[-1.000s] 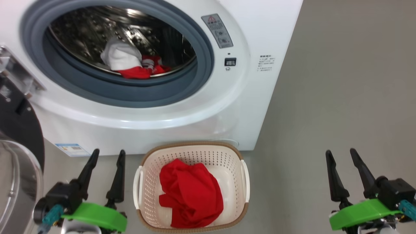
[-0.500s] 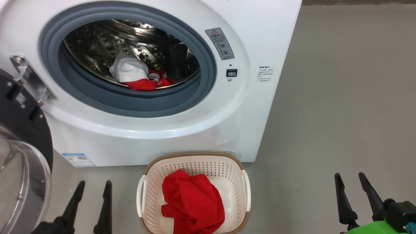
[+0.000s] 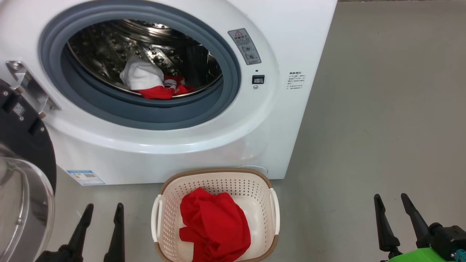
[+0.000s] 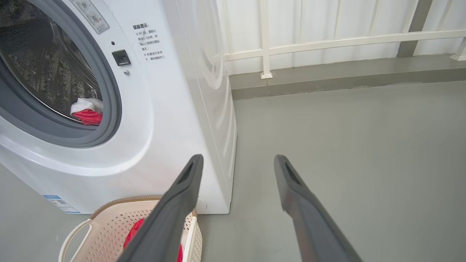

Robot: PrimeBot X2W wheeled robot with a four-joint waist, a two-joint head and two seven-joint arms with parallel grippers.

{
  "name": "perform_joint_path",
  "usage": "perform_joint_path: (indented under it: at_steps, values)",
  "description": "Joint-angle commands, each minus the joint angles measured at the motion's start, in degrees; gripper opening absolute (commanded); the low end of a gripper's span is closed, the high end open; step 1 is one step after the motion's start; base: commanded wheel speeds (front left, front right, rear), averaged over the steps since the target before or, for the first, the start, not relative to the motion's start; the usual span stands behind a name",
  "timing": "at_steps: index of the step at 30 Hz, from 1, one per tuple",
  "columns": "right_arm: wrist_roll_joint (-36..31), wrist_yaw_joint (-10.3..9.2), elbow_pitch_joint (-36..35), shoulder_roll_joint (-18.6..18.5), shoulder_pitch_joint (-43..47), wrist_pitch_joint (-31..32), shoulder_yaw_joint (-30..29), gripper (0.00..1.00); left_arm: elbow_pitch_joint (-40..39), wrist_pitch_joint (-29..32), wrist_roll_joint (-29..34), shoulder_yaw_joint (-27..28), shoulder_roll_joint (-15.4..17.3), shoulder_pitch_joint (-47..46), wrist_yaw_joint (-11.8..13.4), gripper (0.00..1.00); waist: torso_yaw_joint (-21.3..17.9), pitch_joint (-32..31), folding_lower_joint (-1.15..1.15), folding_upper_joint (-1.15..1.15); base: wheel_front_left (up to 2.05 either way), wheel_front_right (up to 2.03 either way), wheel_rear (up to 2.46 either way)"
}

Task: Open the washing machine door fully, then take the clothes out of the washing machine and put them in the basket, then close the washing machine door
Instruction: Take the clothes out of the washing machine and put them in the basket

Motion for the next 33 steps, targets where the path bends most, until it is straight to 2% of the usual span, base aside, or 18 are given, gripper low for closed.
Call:
perform_joint_path:
  at_steps: [1, 9, 16, 24, 33]
  values:
    - [0.1, 0.36, -1.3, -0.7, -1.4, -0.4, 1.5, 1.0, -1.6, -0.3, 0.4, 2.2, 0.5, -0.4, -0.3, 1.0, -0.2, 0.0, 0.0, 0.0, 0.0, 0.0, 0.0]
    - [1.0, 0.36, -0.9, -0.7, -2.7, -0.4, 2.7, 1.0, 1.3, -0.3, -0.2, 1.0, 0.3, -4.0, -0.3, 1.0, -1.3, 1.4, 0.0, 0.0, 0.0, 0.0, 0.0]
    - [2.1, 0.36, -1.4, -0.7, -5.6, -0.4, 3.8, 1.0, 8.7, -0.3, 0.1, -1.2, 1.9, -16.5, -0.3, 1.0, -2.1, 6.0, 0.0, 0.0, 0.0, 0.0, 0.0]
    - [3.1, 0.36, -2.3, -0.7, -10.5, -0.4, 5.5, 1.0, 22.2, -0.3, -0.1, -3.4, 3.5, -35.5, -0.3, 1.0, -3.7, 13.1, 0.0, 0.0, 0.0, 0.0, 0.0]
    - [4.2, 0.36, -2.9, -0.7, -14.5, -0.4, 6.6, 1.0, 42.4, 2.9, 0.0, -5.0, 4.8, -55.4, -0.2, 1.0, -6.3, 19.5, 0.0, 0.0, 0.0, 0.0, 0.0]
